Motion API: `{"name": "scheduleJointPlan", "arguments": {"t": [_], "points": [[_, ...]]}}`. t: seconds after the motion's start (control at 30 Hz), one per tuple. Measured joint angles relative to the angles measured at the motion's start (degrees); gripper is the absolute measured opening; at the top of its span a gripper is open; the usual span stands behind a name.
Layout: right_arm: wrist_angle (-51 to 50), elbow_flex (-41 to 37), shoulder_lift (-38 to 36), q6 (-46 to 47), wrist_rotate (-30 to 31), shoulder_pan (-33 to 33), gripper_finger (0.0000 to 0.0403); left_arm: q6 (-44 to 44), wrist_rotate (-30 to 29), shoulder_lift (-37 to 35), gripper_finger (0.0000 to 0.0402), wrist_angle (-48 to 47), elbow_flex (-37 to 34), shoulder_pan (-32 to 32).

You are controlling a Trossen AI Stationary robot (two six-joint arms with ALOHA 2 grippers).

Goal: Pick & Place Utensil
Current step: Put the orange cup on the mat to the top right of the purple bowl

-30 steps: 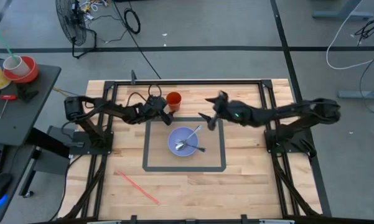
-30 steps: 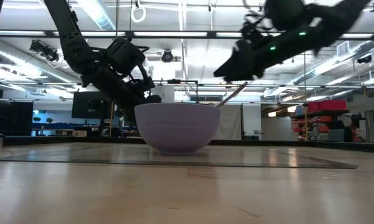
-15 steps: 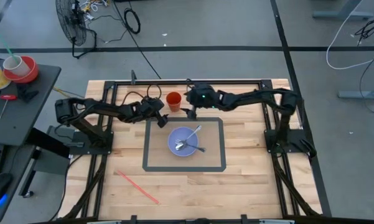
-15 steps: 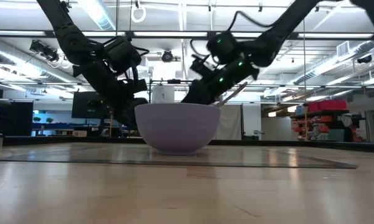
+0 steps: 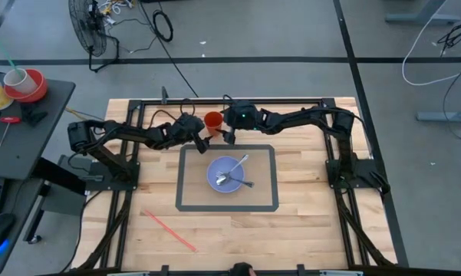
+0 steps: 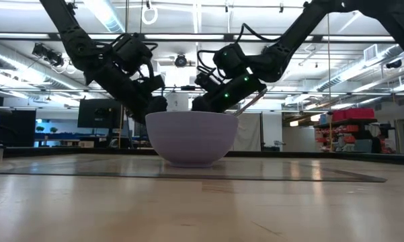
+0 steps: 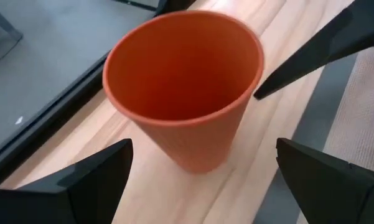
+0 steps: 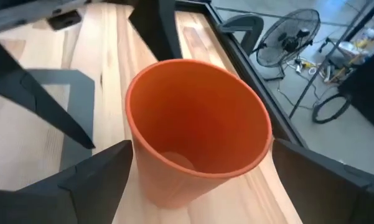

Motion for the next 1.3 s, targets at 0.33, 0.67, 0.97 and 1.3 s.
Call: {"name": "scheduleJointPlan", "arguments": {"t": [0.33,0.67,0.97,1.3], "points": [[0.2,0.0,0.0,-2.3,-4.2,-1.1,0.0388,1.0,0.7,0.0,0.0399,0.1,0.0,-0.6],[-2.0,0.0,0.0,-2.1,-7.4,-2.4,0.0388,1.3,-1.3,0.0,0.0399,-3.8,0.0,-2.6],[-1.7,0.0,0.0,-6.0,-12.6,-3.5,0.0388,1.8,-1.2,0.0,0.0399,-3.1,0.0,-2.6],[-4.6,1.9,0.0,-4.6,-17.2,-6.3,0.0388,-0.3,1.0,0.1,0.0399,2.5,0.0,-2.5]]}}
